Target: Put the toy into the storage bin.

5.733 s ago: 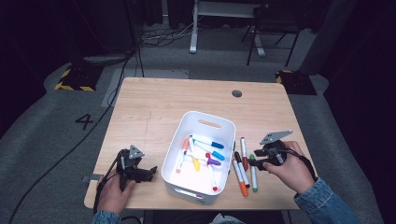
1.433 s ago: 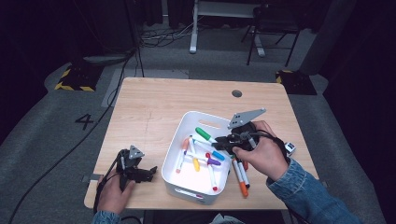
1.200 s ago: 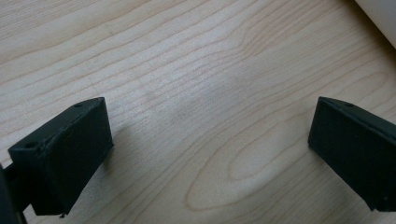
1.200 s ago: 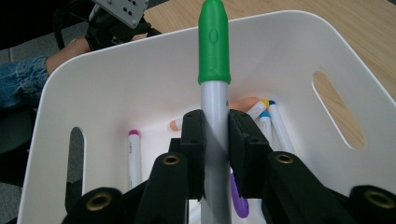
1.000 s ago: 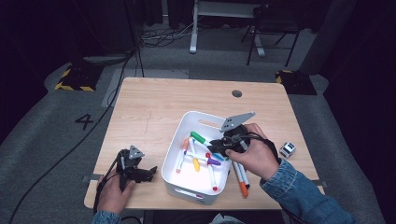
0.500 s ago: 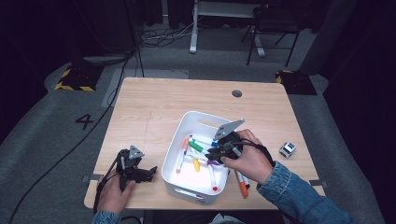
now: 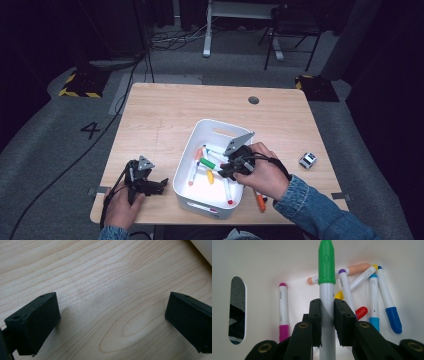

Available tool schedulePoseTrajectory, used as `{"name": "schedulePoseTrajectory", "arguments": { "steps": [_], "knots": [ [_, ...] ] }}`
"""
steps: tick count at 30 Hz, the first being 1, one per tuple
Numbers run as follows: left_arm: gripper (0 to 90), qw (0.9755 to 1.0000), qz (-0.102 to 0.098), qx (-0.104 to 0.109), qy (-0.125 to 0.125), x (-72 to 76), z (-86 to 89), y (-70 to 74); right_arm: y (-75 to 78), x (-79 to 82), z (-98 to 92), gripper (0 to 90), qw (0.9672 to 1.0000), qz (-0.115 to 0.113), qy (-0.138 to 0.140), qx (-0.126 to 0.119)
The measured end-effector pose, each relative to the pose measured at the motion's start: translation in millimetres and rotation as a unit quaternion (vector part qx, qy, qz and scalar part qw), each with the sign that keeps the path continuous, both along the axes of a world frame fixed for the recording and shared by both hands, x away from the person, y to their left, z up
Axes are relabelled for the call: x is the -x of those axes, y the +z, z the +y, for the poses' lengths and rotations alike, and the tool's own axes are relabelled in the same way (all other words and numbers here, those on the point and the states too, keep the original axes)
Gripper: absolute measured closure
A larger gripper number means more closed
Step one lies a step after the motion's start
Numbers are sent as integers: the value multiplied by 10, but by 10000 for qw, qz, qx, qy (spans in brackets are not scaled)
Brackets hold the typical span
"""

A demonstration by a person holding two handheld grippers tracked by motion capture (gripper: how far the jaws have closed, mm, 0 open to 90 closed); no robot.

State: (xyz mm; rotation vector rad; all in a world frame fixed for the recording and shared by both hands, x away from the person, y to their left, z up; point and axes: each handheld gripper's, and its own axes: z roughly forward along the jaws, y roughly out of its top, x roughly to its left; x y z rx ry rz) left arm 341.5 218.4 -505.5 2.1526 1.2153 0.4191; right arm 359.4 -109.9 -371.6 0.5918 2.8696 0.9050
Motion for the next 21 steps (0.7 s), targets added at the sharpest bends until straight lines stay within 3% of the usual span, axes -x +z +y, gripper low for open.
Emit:
{"name": "schedulePoseTrajectory", "arguments": {
  "steps": [9,12,16,21],
  "knots": [
    [0,10000,3,4,2,0,0,0,5,2,31,769,9999,-32,79,120],
    [0,10000,1,0,-2,0,0,0,-4,3,33,722,9999,104,38,130],
    [0,10000,0,-2,-2,0,0,0,12,19,-7,592,9999,102,-102,-68],
    [0,10000,1,1,1,0,0,0,43,32,-84,568,9993,72,-259,-243]
  ]
}}
